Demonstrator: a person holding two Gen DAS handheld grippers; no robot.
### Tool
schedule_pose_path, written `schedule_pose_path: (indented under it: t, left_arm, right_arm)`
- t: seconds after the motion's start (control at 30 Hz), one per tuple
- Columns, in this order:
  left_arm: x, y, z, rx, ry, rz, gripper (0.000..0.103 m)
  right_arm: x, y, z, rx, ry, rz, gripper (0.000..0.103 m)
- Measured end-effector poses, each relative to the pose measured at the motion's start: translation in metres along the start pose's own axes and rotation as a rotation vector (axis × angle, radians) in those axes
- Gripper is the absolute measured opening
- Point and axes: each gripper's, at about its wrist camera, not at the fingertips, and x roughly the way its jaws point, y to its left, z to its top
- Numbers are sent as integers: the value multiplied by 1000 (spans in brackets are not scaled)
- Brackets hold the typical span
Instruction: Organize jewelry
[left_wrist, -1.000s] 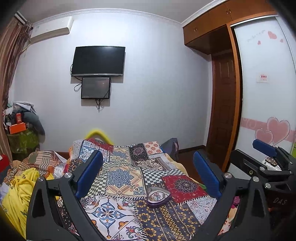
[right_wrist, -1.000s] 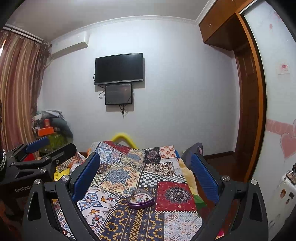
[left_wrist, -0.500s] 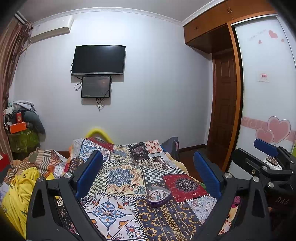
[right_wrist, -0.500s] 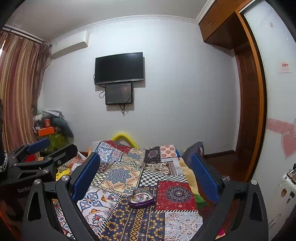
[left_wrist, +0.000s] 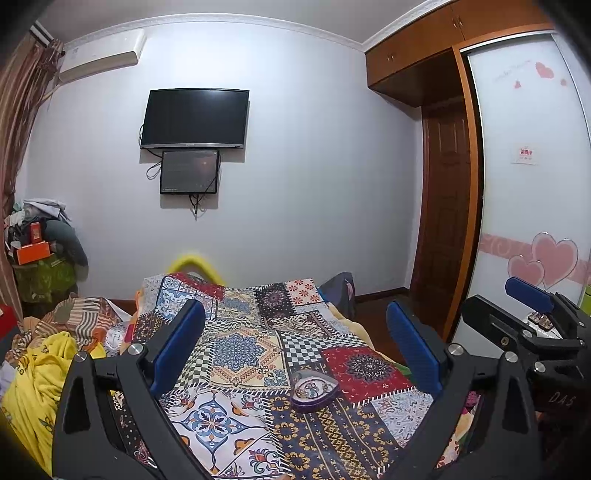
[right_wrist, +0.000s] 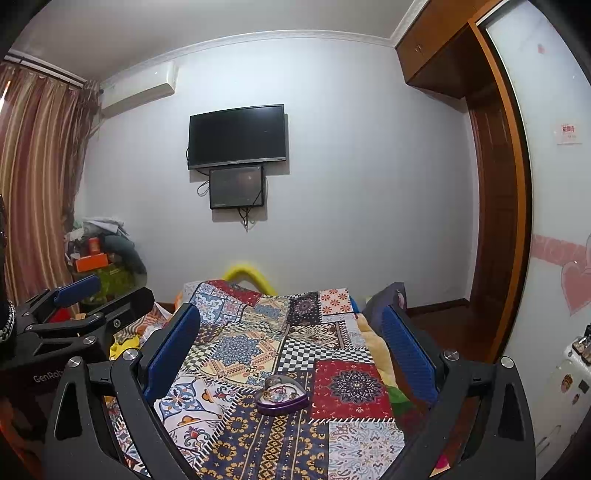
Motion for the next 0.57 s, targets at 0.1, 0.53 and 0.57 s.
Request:
schedule_pose_path:
  t: [0.1, 0.53, 0.57]
  left_arm:
    - [0, 0, -1, 1, 1, -3, 99]
    - [2, -2, -3, 9, 2, -4, 99]
    - [3, -2, -4, 8, 5, -6, 99]
  right_arm:
    - [0, 0, 0, 2, -1, 0, 98]
    - [5, -3, -2, 15, 5, -5, 98]
    - [5, -4, -3, 16, 6, -5, 98]
